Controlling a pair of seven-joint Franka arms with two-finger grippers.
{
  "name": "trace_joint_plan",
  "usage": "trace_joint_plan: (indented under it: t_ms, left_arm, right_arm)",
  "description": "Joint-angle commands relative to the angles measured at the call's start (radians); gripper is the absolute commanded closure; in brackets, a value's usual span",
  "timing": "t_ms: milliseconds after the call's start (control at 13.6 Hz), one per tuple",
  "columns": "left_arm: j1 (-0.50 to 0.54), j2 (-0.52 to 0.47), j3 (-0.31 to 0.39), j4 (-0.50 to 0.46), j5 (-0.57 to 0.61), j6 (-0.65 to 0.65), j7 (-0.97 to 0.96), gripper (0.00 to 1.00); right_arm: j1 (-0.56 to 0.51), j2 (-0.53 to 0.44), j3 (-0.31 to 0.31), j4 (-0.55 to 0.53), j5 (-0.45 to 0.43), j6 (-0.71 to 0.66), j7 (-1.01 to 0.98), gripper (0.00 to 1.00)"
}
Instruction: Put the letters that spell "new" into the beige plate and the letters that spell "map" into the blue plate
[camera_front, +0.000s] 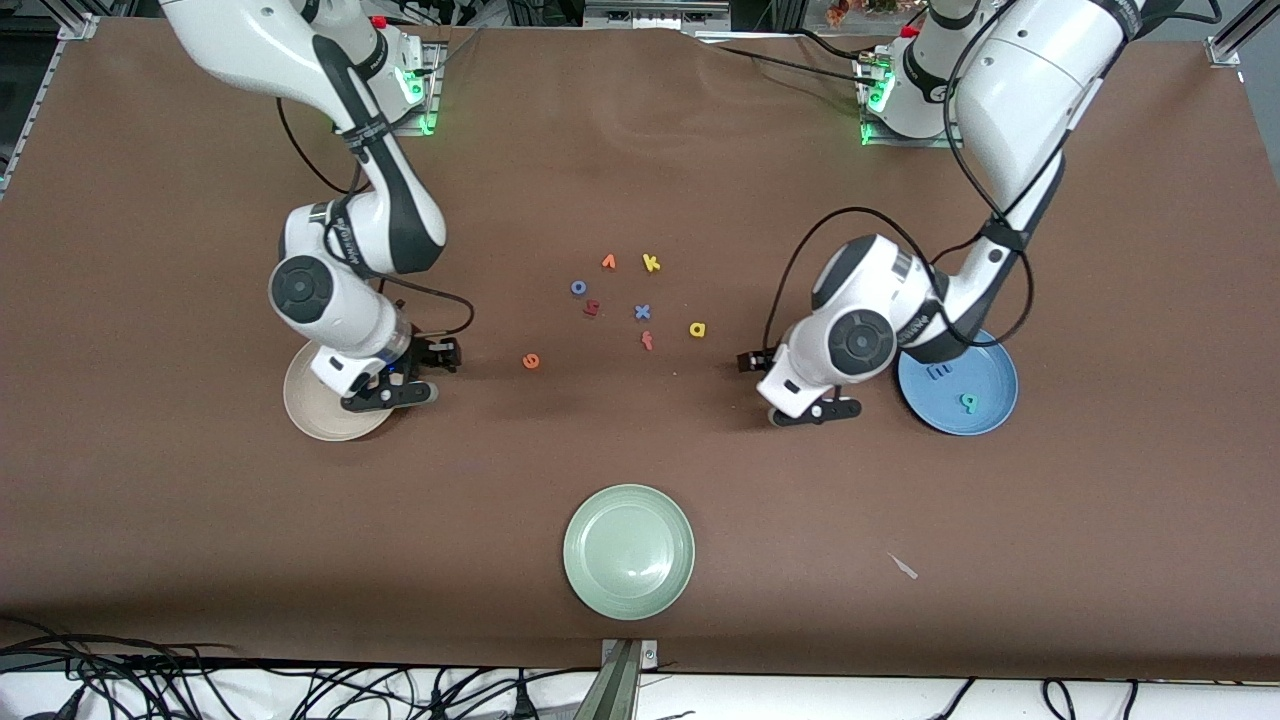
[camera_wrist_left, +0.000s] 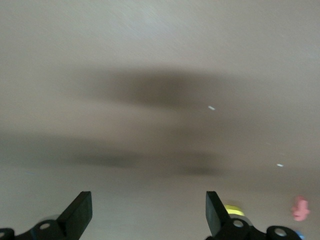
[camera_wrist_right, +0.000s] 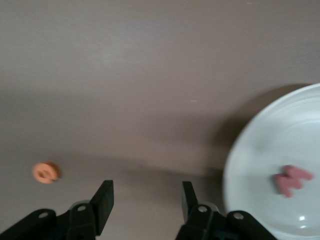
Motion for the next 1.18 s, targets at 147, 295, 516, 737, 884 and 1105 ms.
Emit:
trace_joint_plan:
  t_ms: [147,295,516,737,884,1105]
  left_arm:
    - [-0.089,-0.056,-0.014,-0.138,0.13,0.154,-0.278,0.0]
    - [-0.149,-0.034,-0.013,-0.137,0.166,0.174,-0.363,0.0]
    - [-0.179,-0.017,-0.013,-0.131,0.178,0.186,-0.405,0.06]
    - [-0.189,0.004,-0.011,-0.122,0.18,0.22,-0.42,0.15]
    - [-0.191,0.02,-0.01,-0.114,0.181,0.223,-0.42,0.24]
    - [-0.191,0.033,-0.007,-0.092,0.188,0.222,-0.419,0.33]
  right_arm:
    - [0.123,0.049,-0.004,0.009,0.007,0.125,0.204,0.32]
    - [0.143,0.058,-0.004,0.009,0.007,0.15,0.212,0.31]
    - [0.181,0.084,-0.005,-0.017,0.004,0.219,0.25,0.29]
    - [0.206,0.084,-0.01,-0.075,-0.002,0.283,0.263,0.28]
    - [0.215,0.087,-0.009,-0.103,-0.003,0.338,0.263,0.26]
    - [0.22,0.087,-0.009,-0.12,-0.008,0.362,0.249,0.26]
